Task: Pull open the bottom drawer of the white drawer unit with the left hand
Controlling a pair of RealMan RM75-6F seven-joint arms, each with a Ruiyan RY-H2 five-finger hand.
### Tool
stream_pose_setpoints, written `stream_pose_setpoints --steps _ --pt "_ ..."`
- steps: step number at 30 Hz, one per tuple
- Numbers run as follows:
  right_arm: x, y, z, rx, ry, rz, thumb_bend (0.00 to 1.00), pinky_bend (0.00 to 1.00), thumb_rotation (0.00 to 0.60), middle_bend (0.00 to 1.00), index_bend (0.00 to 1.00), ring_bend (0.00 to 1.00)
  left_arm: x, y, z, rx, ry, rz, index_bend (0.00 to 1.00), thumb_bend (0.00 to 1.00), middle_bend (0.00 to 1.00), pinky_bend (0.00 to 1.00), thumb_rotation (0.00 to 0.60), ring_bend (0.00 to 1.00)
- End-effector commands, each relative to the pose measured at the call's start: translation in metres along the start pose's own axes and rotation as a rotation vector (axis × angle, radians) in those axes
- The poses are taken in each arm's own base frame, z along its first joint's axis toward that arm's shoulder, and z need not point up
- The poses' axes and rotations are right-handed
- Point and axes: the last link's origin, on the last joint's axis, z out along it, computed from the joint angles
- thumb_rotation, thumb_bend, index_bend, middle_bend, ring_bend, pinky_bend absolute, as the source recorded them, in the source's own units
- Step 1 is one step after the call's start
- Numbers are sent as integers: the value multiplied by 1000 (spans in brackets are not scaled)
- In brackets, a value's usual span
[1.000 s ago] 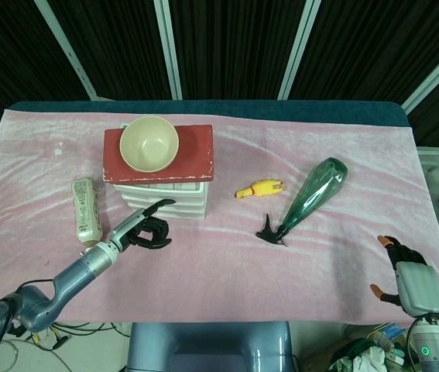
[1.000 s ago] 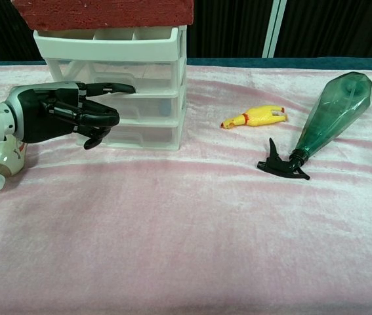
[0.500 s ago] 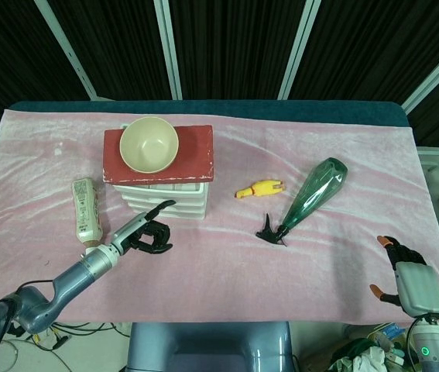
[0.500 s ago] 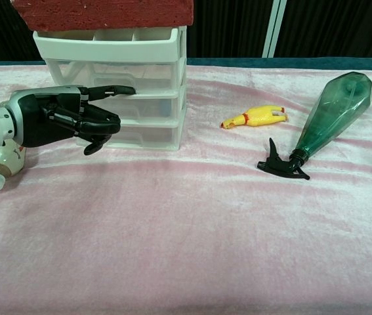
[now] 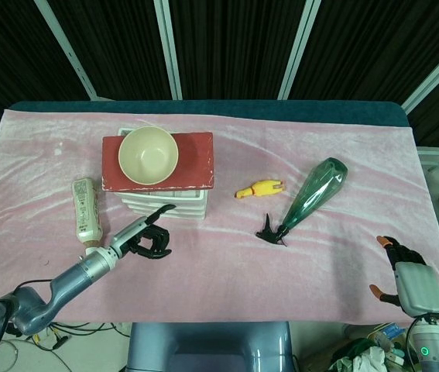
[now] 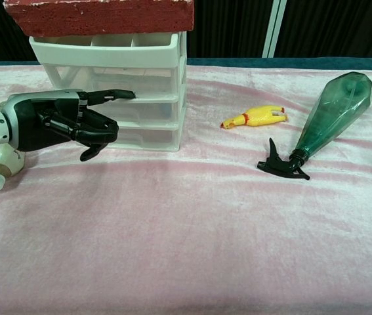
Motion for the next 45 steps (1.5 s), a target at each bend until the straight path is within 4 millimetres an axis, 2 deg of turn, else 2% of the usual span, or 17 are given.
stream_pose_setpoints --steps 1,27,45 --pt "0 0 0 1 0 -1 95 204 600 123 159 190 0 0 0 -3 1 -2 11 295 672 709 600 627" --pt "0 0 0 2 -3 -3 96 204 600 123 159 189 -1 4 -9 -31 -9 4 18 295 675 709 600 627" --pt "0 0 0 3 -3 -4 96 204 600 124 159 189 -3 0 -15 -22 -13 19 18 295 677 709 600 628"
